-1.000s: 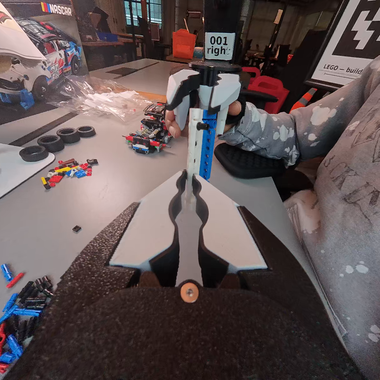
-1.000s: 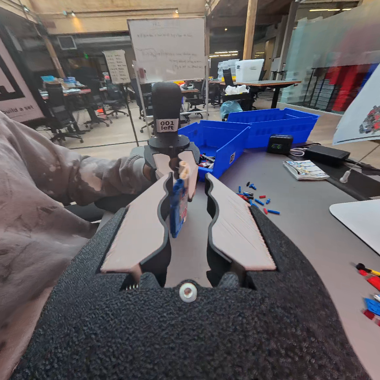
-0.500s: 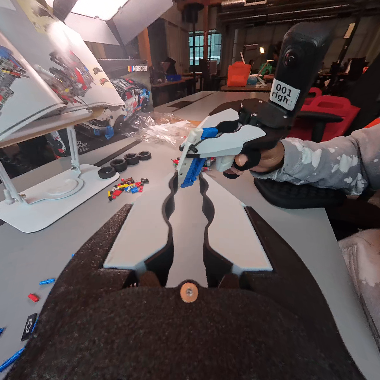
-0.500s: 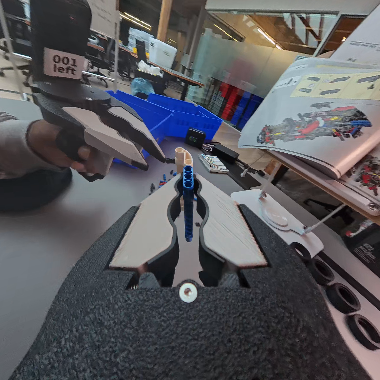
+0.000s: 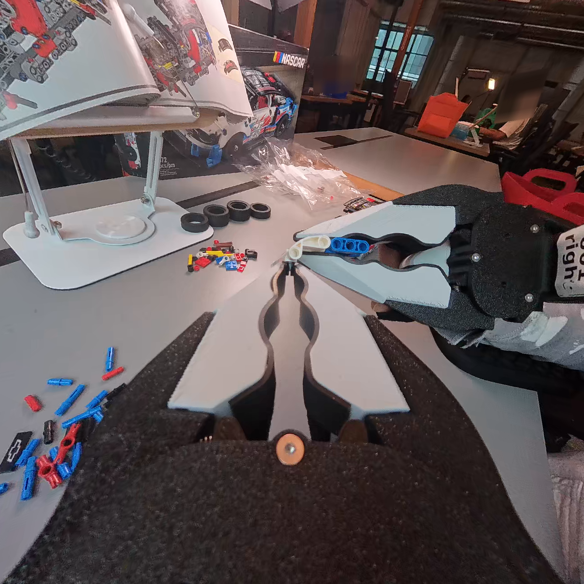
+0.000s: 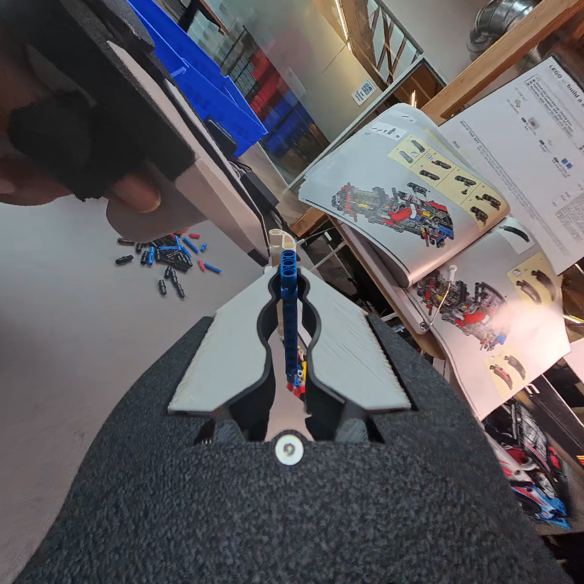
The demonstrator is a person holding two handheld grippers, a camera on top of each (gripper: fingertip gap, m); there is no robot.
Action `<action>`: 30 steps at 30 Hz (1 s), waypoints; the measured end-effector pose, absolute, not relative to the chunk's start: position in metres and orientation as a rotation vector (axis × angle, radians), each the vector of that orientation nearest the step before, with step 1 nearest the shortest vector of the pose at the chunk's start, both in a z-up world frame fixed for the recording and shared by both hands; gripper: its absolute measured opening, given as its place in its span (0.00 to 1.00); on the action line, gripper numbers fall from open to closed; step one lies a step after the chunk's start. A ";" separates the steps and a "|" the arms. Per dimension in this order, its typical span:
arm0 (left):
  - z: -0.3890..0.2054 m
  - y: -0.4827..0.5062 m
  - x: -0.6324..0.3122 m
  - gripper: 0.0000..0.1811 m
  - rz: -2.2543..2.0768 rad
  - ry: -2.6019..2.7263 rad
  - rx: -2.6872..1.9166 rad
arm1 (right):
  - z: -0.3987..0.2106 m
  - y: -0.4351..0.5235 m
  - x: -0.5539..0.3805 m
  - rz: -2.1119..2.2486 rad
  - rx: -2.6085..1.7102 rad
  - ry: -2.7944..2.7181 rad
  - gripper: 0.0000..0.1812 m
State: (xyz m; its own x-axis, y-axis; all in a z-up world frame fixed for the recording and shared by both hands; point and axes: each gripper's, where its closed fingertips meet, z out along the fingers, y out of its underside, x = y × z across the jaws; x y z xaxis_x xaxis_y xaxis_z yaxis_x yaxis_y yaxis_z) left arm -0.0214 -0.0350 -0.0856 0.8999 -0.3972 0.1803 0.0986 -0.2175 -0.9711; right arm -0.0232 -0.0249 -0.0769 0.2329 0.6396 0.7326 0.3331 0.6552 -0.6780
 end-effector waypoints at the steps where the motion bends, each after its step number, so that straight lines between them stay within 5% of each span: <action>1: -0.086 -0.034 -0.022 0.01 -0.467 0.222 -1.745 | -0.077 -0.024 -0.024 0.243 -0.900 -1.371 0.04; 14: -0.137 -0.029 0.003 0.01 -0.667 0.152 -1.862 | -0.055 0.051 -0.014 0.222 -1.108 -1.203 0.04; 24: -0.136 -0.022 -0.077 0.01 -0.207 0.191 -1.968 | -0.082 0.051 -0.005 0.590 -1.226 -1.243 0.04; 30: -0.197 -0.034 -0.136 0.01 0.120 0.199 -2.297 | -0.094 0.050 -0.002 0.792 -1.285 -1.237 0.04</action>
State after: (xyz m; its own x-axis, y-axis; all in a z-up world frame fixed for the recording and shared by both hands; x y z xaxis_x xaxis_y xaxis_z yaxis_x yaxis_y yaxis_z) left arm -0.1358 -0.0337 -0.1966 0.9831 -0.1048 -0.1500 -0.1816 -0.6604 -0.7286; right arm -0.0023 0.0503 -0.0936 0.2234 0.9490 0.2223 0.1956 0.1798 -0.9641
